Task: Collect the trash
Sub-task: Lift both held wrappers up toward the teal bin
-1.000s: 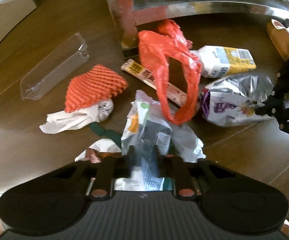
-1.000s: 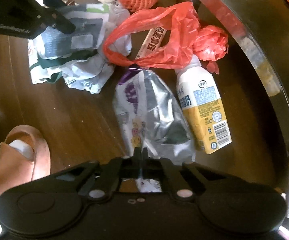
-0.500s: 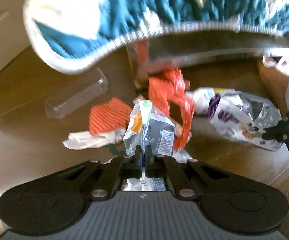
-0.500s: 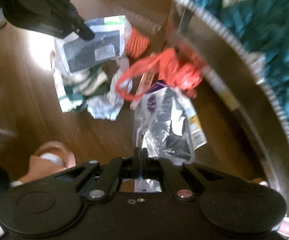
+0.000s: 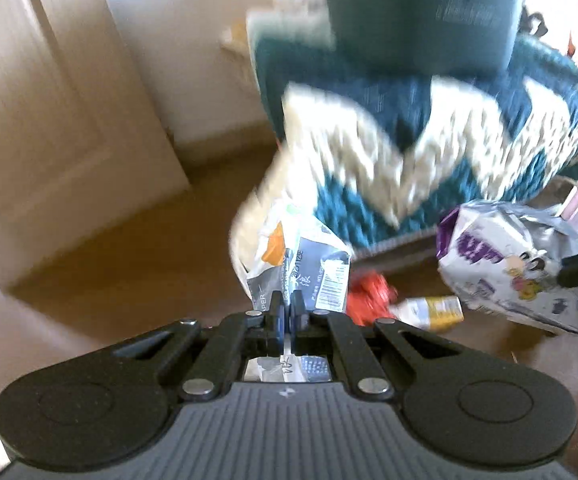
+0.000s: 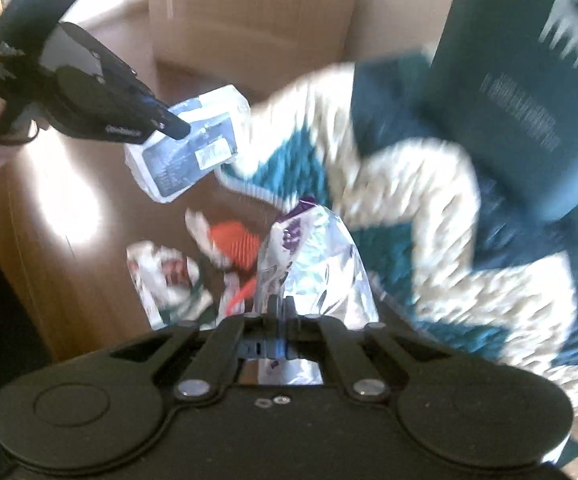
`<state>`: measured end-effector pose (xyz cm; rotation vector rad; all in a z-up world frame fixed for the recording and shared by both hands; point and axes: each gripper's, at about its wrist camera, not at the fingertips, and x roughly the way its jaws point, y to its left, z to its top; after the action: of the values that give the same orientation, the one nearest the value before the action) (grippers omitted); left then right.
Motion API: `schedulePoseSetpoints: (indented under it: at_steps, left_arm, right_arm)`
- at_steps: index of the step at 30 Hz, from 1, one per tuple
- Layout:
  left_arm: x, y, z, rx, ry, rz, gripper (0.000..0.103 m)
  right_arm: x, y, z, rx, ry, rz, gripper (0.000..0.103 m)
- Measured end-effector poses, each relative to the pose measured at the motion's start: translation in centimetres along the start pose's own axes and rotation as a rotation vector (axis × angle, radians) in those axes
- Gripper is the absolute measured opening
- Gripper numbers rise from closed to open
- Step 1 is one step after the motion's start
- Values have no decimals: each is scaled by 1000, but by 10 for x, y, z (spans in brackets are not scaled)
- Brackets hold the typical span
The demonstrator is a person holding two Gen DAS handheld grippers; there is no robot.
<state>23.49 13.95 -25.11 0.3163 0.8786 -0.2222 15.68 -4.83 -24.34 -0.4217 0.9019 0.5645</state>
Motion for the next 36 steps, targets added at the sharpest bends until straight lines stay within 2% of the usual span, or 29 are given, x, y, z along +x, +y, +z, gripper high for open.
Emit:
schedulePoseSetpoints:
  at_steps: [5, 11, 18, 23, 29, 32, 36]
  left_arm:
    - [-65, 11, 31, -44, -109, 53, 2]
    - [-133, 6, 60, -84, -220, 84, 2]
    - [-190, -8, 105, -83, -330, 97, 2]
    - [-223, -14, 158, -80, -411, 85, 2]
    - [-249, -20, 230, -74, -482, 39, 2]
    - [-253, -24, 264, -61, -508, 45, 2]
    - [-234, -33, 305, -56, -498, 46, 2]
  right_arm:
    - [-65, 1, 15, -21, -127, -62, 0]
    - [-141, -9, 37, -37, -284, -139, 0]
    - [-215, -26, 69, -71, -462, -236, 0]
    - [-261, -52, 102, -56, -600, -303, 0]
    - [-291, -102, 148, 19, -691, -358, 0]
    - [-286, -125, 167, 52, -714, -392, 0]
    - [-270, -155, 179, 97, -718, -416, 0]
